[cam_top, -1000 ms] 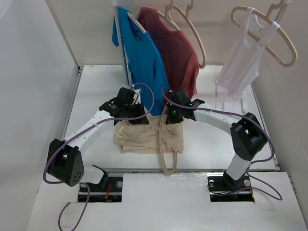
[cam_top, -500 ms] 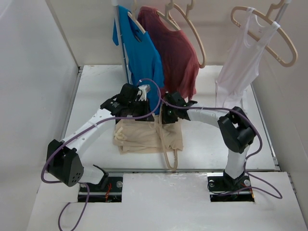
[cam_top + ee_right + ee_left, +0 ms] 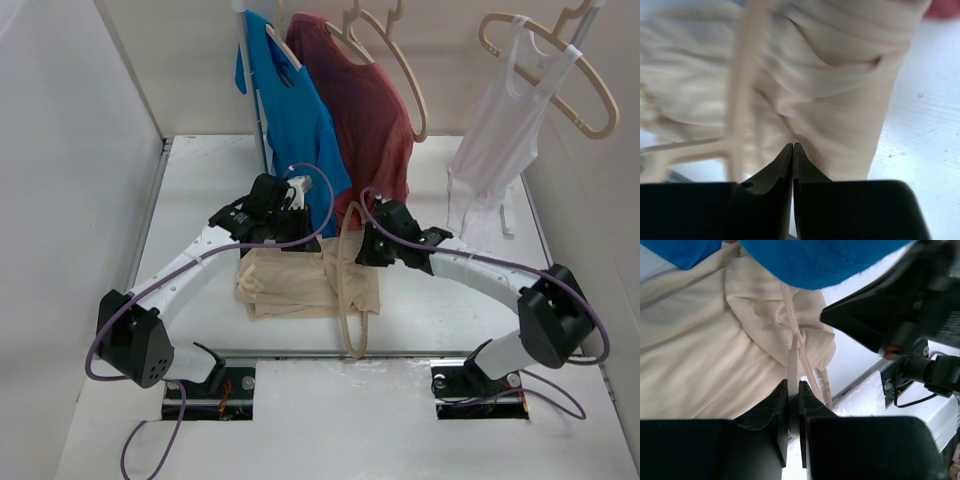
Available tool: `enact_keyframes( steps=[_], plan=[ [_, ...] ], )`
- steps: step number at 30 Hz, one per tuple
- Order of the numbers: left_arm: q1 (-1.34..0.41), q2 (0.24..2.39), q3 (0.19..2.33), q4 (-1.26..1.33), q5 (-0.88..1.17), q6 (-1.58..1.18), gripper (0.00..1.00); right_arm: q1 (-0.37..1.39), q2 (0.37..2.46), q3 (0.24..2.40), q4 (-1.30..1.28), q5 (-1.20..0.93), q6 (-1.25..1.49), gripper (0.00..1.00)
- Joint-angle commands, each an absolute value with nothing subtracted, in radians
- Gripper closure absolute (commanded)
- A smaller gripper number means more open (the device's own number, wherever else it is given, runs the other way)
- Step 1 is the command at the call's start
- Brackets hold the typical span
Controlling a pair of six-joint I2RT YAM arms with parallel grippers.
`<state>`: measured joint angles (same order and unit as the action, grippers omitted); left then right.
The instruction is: Place the trousers on the hanger
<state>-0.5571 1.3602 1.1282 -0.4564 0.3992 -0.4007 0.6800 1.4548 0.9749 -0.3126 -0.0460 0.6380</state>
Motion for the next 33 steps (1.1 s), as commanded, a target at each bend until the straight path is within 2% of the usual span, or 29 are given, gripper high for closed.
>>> enact_keyframes(
  steps=[1, 2, 4, 14, 21, 25, 26, 29, 30, 33],
  plan=[
    [-0.566, 1.356, 1.164, -0.440, 0.413, -0.397, 1.00, 0.695, 1.515, 0.945, -0.288, -0.047, 0.669, 0.93],
    [-0.566, 1.356, 1.164, -0.440, 0.413, -0.397, 1.00, 0.695, 1.538, 0.945, -0.260, -0.048, 0.669, 0.97],
    [-0.566, 1.356, 1.164, -0.440, 0.404, -0.397, 1.00, 0.706, 1.552, 0.945, -0.233, -0.075, 0.669, 1.00],
    [-0.566, 1.374, 1.212, -0.431, 0.403, -0.397, 1.00, 0.827, 1.554, 0.875, -0.026, -0.337, 0.702, 1.00],
    [-0.566, 1.374, 1.212, -0.431, 0.403, -0.397, 1.00, 0.816, 1.617, 0.796, -0.015, -0.322, 0.736, 0.98],
    [-0.566, 1.365, 1.212, -0.431, 0.394, -0.397, 1.00, 0.816, 1.501, 0.767, -0.038, -0.285, 0.736, 0.77],
    [-0.566, 1.365, 1.212, -0.431, 0.394, -0.397, 1.00, 0.816, 1.433, 0.767, -0.085, -0.247, 0.736, 0.67],
    [-0.566, 1.365, 1.203, -0.431, 0.394, -0.397, 1.00, 0.807, 1.339, 0.790, -0.181, -0.195, 0.736, 0.50],
    [-0.566, 1.365, 1.203, -0.431, 0.394, -0.406, 1.00, 0.807, 1.288, 0.790, -0.246, -0.178, 0.727, 0.40],
    [-0.566, 1.365, 1.203, -0.431, 0.394, -0.407, 1.00, 0.807, 1.214, 0.801, -0.326, -0.137, 0.727, 0.27]
  ],
)
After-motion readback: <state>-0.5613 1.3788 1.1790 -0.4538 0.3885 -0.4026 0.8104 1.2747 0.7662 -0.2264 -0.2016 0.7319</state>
